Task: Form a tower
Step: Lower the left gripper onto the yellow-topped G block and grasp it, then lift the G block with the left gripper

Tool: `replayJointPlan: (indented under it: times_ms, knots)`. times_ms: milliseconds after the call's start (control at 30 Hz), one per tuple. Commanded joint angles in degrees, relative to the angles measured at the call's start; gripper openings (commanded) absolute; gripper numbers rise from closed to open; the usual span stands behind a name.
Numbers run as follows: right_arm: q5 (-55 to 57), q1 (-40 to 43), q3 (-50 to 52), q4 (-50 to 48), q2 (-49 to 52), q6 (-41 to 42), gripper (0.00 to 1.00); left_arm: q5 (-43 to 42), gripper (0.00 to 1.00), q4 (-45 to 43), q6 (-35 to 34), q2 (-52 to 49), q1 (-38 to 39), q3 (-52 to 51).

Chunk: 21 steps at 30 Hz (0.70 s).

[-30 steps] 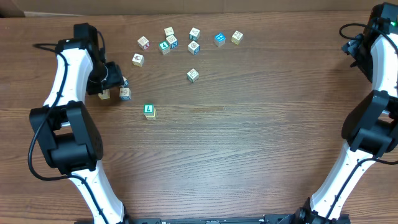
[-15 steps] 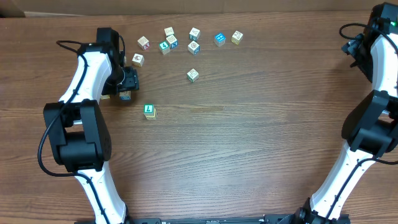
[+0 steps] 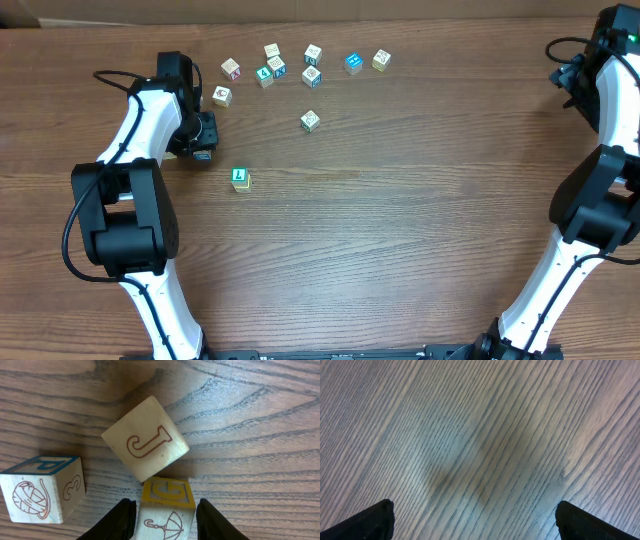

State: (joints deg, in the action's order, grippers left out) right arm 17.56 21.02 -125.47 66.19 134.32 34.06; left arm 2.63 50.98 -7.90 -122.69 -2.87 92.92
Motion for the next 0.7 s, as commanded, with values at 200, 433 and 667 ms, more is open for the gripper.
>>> replayJointPlan:
  times_ms: [200,433,667]
  knots:
    - [0.79,-0.04,-0.87,-0.17,0.39,-0.02,1.0,0.74,0.37,-0.22,0.44,1.29,-0.09,-1.2]
    - [0.81,-0.04,-0.85,-0.15,0.39,-0.02,1.0,0.74,0.36,-1.22,0.44,1.29,-0.11,-1.77]
    - [0.81,-0.04,-0.87,-0.15,0.39,-0.02,1.0,0.74,0.29,-1.38,0.44,1.29,-0.11,-1.77]
